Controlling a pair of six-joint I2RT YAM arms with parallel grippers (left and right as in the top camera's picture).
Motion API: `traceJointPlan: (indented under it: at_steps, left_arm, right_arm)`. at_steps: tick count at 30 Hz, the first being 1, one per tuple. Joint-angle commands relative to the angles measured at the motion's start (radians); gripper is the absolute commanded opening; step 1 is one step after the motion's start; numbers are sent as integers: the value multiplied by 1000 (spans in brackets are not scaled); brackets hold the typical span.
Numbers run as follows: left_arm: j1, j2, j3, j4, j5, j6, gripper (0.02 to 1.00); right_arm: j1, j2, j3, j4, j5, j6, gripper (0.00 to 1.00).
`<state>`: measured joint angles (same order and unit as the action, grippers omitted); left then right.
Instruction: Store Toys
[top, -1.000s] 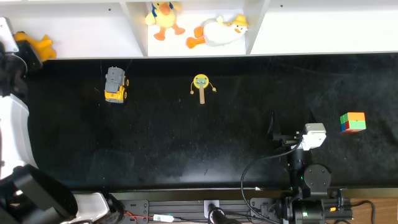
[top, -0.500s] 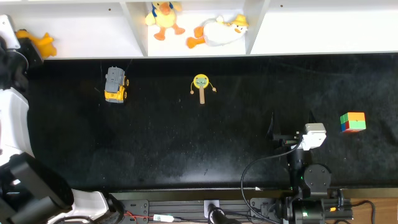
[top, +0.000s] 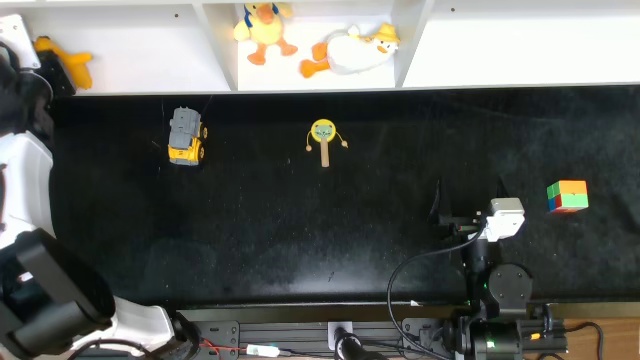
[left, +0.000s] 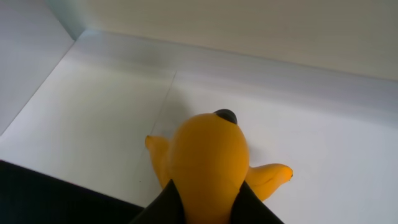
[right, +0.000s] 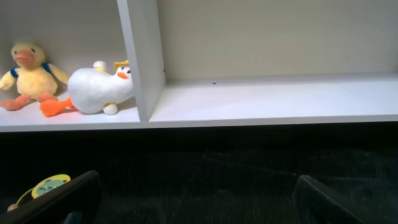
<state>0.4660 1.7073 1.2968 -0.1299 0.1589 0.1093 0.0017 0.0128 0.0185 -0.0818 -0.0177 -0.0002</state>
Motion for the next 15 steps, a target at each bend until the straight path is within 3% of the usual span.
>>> traceJointPlan:
  at_steps: [1,5,8,11,15]
  left_arm:
    - [-13,38,13,3,-3,-11,189]
    - [-13,44,13,9,-3,-10,237]
    - [-13,44,13,13,-3,-10,332]
    - [-13,44,13,18,-3,-10,542]
    - [-13,43,13,21,-3,-10,726]
  right_arm:
    - [6,-9,-14,5,8,0,996]
    - [6,-9,-14,5,8,0,993]
    - [6,-9,-14,5,8,0,996]
    - [6,-9,-14,5,8,0,996]
    - [6,-9,-14,5,8,0,996]
